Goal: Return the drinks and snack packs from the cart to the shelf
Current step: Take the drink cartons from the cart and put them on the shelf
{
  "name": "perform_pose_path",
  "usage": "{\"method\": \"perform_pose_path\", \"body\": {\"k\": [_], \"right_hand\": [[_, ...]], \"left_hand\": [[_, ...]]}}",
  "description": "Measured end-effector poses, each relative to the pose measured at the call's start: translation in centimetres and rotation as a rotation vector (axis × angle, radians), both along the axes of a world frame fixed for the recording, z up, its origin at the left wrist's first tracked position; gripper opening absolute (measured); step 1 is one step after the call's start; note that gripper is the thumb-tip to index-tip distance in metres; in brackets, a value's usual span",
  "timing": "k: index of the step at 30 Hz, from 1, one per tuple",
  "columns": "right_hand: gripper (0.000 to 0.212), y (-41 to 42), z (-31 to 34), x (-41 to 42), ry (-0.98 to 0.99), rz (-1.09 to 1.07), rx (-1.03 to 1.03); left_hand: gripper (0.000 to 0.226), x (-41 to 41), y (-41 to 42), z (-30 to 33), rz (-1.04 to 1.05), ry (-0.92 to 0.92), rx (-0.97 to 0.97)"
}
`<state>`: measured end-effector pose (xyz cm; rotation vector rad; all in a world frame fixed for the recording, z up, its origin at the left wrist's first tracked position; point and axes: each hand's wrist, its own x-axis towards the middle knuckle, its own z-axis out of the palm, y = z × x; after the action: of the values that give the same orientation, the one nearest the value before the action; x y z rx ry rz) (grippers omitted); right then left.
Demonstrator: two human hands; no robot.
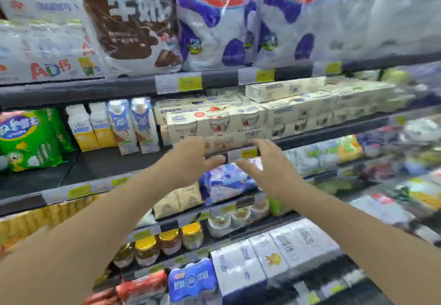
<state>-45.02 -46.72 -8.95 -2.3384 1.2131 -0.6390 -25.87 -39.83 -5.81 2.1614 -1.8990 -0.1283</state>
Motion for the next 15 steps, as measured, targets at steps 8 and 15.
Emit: {"method": "perform_pose_path", "body": {"k": [8, 15], "right_hand": [[0.099, -2.4, -2.5, -28.6, 0.286, -0.415, 0.046], [0.101, -0.4, -5.1, -47.5, 0.352, -0.714, 0.137]], "left_hand": [[0.073, -23.4, -9.8, -3.6, -0.327, -0.247, 0.158], [0.08, -42.1, -14.1, -6.5, -0.543, -0.311, 0.227]]}}
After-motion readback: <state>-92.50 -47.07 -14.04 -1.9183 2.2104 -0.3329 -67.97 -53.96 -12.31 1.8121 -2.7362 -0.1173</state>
